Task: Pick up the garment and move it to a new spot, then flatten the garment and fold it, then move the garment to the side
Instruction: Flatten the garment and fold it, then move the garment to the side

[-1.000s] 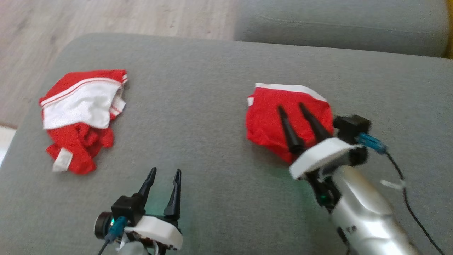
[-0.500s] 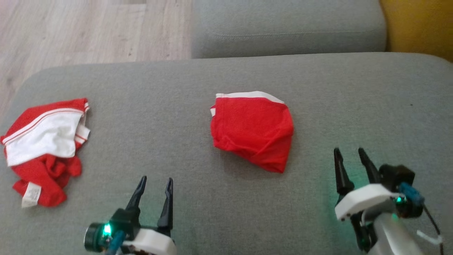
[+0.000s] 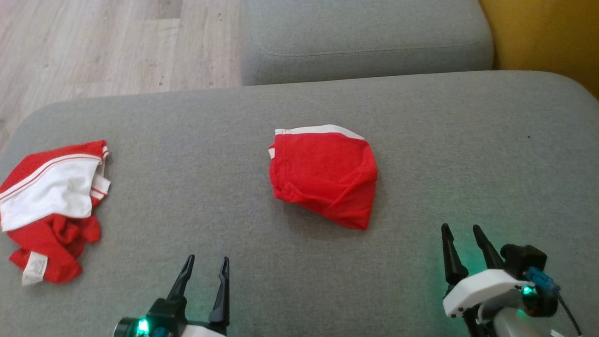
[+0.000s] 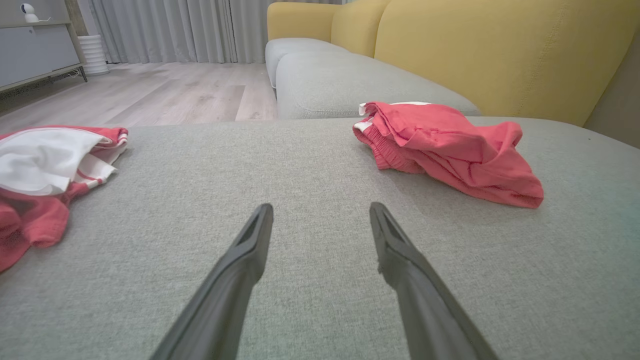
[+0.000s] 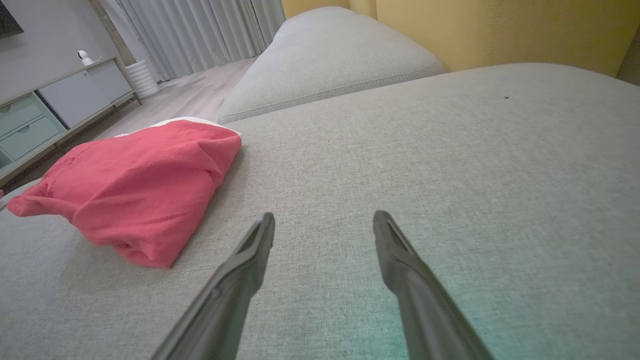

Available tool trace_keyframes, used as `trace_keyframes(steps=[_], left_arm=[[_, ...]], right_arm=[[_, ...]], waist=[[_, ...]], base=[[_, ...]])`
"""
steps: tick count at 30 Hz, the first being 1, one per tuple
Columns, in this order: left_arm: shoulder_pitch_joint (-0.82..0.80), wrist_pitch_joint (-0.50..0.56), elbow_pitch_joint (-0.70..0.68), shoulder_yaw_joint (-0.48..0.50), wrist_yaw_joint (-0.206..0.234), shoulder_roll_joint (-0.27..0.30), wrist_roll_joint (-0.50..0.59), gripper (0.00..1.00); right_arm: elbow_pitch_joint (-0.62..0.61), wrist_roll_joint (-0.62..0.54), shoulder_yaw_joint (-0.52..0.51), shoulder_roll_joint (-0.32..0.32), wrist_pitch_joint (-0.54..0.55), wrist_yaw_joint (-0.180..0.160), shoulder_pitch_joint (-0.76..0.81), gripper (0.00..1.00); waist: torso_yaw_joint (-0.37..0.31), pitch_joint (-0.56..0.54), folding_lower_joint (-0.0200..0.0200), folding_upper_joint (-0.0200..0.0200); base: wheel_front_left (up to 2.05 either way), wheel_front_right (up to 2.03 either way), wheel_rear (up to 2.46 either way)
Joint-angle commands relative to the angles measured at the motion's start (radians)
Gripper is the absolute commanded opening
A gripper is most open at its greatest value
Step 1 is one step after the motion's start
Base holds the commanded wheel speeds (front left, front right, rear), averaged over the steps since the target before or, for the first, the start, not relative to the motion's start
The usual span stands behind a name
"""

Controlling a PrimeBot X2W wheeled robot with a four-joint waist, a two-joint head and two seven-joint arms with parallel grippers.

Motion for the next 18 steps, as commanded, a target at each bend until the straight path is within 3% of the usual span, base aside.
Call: trace_keyframes(steps=[1,11,18], left_arm=[[-0.045,-0.005,-0.03,0.023,0.002,0.006,0.002,1.0],[-0.08,-0.005,-0.021,-0.048,-0.009,0.006,-0.025,1.0],[-0.11,-0.005,-0.011,-0.081,-0.01,0.006,-0.035,1.0]], right_arm=[[-0.023,0.012,0.036,0.001,-0.011,-0.001,-0.052,1.0],[-0.004,0.074,0.171,0.001,-0.011,-0.001,-0.237,1.0],[0.118,0.067,0.163,0.001,-0.011,-0.001,-0.348,1.0]], waist=[[0.009,0.006,0.0,0.0],[0.1,0.073,0.0,0.0],[0.175,0.115,0.0,0.0]], base=[[0.0,0.0,0.0],[0.0,0.0,0.0],[0.0,0.0,0.0]])
